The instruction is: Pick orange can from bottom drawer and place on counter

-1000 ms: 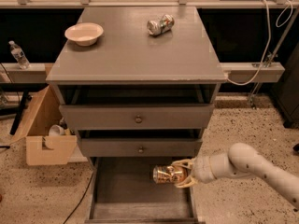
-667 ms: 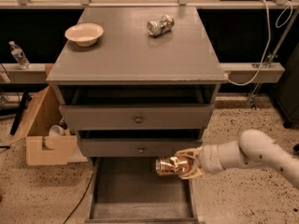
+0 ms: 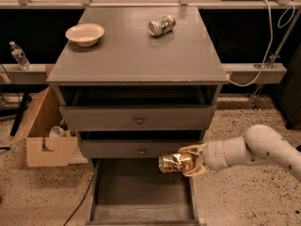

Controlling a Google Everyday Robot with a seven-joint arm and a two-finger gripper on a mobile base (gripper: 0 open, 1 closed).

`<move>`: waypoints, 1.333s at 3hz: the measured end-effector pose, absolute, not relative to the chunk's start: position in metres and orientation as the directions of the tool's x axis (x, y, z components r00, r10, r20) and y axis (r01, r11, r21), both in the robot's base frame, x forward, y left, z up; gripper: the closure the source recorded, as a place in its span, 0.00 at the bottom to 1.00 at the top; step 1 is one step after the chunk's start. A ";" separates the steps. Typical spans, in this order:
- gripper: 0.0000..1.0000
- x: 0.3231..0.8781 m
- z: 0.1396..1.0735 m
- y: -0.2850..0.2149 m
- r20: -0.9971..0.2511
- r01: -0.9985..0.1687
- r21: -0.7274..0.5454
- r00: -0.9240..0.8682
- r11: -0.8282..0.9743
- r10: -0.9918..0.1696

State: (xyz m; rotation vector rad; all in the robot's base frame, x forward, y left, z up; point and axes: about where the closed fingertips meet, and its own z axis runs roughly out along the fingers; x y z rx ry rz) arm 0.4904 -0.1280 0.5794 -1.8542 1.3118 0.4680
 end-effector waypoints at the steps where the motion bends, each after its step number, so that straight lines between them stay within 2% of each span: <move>1: 1.00 0.487 0.670 -0.153 -0.657 -0.864 -0.489 0.455 -0.119 -0.602; 2: 1.00 0.487 0.754 -0.175 -0.625 -0.846 -0.528 0.448 -0.076 -0.640; 3: 1.00 0.491 0.822 -0.177 -0.536 -0.813 -0.573 0.468 -0.104 -0.703; 4: 1.00 0.491 0.823 -0.176 -0.535 -0.812 -0.575 0.469 -0.105 -0.703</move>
Offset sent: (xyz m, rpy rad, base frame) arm -0.0025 -0.0766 0.2797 -0.0288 -0.2030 -0.1605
